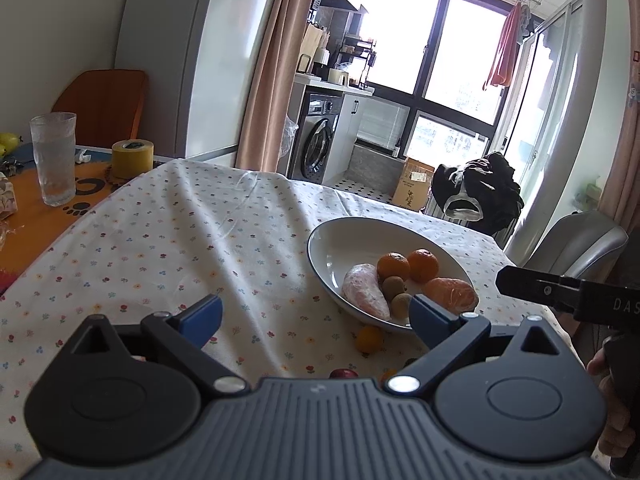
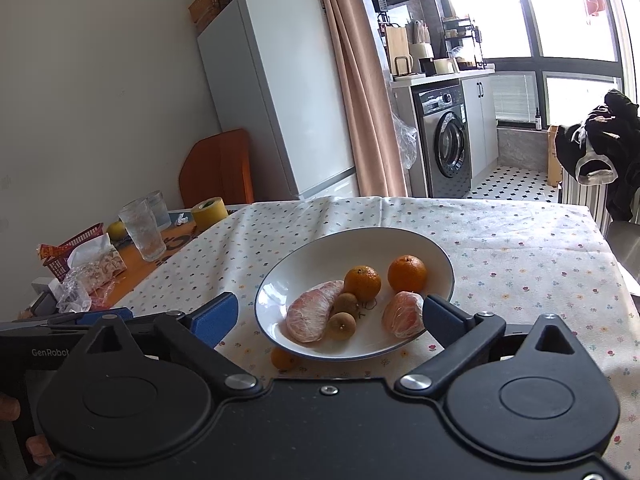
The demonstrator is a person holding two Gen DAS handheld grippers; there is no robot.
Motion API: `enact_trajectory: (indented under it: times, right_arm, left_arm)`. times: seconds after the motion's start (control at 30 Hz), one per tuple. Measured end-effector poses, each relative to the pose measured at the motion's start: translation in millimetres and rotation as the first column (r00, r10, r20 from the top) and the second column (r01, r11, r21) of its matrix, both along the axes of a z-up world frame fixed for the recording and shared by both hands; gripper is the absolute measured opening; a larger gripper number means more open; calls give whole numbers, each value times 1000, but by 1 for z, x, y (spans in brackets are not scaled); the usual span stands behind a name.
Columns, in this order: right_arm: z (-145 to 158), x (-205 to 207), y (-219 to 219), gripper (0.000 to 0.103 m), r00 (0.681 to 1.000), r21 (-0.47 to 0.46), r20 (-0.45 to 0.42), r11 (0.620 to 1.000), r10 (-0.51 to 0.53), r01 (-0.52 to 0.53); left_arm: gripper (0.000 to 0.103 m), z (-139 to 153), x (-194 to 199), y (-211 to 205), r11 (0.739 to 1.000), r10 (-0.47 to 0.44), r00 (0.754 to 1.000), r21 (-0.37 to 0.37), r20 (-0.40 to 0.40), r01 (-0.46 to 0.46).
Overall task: Organize fruits
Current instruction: 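Withdraw both open grippers from the bowl toward the red fruits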
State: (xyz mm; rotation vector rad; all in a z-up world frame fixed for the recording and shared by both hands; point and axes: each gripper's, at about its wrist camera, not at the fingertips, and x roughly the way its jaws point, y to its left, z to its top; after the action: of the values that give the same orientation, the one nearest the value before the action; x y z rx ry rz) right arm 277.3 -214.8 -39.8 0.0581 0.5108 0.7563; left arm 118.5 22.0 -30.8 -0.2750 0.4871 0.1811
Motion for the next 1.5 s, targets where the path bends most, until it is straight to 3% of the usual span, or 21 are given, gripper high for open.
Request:
enact_trajectory:
  times: [0.93,1.5]
  right_arm:
    - [2,-40,-12,103,1000,-59,-22,998,-6,5]
    - [-28,-20,-22,103,993,-51,-112,999,-24,18]
  left_arm:
    - [103,4,-23,-10,994,-106,994,-29,-8,106]
    - [103,-18,-10,-13,992,-124,991,-42,-58,122]
